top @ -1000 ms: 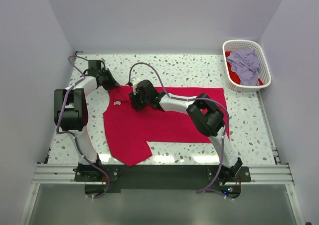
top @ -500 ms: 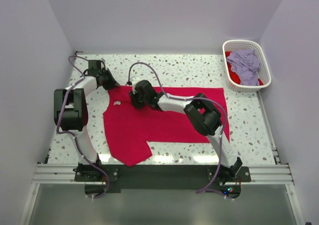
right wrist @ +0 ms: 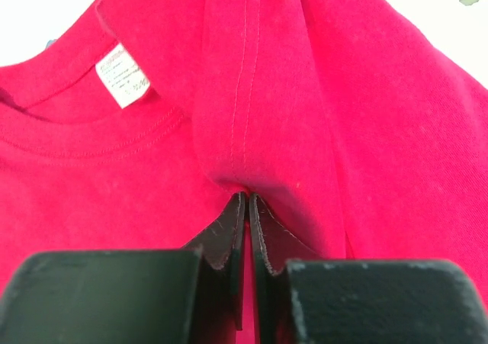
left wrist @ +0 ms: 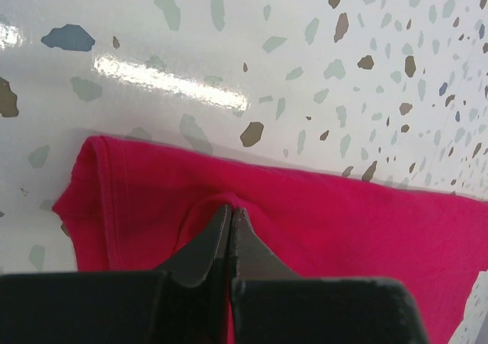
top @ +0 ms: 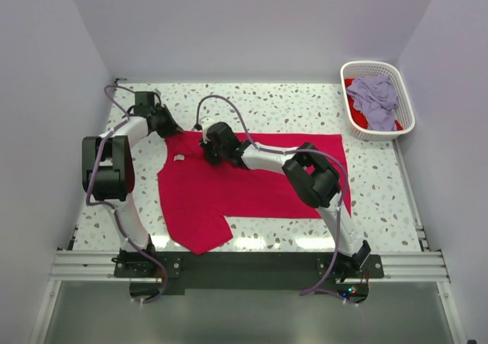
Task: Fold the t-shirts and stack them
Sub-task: Fold the tshirt
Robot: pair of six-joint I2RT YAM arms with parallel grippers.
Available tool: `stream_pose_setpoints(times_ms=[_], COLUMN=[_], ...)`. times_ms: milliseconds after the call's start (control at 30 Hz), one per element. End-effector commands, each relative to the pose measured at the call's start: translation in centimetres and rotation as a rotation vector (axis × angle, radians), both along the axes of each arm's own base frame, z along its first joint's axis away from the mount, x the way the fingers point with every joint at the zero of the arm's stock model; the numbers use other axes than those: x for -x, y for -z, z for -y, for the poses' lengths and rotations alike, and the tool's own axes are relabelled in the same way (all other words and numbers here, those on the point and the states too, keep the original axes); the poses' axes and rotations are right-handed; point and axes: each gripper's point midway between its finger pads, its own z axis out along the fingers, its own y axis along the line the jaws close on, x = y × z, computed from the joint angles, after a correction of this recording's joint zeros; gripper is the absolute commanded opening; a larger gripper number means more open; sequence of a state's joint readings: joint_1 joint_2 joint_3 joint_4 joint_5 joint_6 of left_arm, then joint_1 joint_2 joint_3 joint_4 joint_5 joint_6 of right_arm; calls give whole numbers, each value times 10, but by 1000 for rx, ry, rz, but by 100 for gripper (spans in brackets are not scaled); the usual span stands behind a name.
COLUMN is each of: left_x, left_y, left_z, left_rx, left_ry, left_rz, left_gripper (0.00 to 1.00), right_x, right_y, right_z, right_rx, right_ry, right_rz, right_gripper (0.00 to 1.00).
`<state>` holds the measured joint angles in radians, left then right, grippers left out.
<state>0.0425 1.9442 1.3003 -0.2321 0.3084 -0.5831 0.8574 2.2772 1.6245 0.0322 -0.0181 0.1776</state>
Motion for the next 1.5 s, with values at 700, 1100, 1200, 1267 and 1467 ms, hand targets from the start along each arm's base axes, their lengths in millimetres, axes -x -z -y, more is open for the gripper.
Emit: stream_pose_setpoints(times_ms=[700,1100,1200,1267,1467], left_x=[148,194,198,199,207], left_y=[-34,-2,0,1,-4], left_z=[3,-6,-11,-11,-11], left_rx=[18,-25,-42,-45,-47], left_ry=[-102,-158,-182,-182,-180], left_rz=[23,-41,-45,-48,-44], left_gripper=[0,0,0,0,21], right_x=[82,95,94,93,84], right_y=[-65,-29,-25,-23,-45], right_z=[47,57,58,58,68], right_rx=[129,180,188,193,194], right_ry=[-269,-284,-279,-275,-212], right_rz=[-115,-197,-201,-198,-153], right_gripper=[6,5,9,13,46])
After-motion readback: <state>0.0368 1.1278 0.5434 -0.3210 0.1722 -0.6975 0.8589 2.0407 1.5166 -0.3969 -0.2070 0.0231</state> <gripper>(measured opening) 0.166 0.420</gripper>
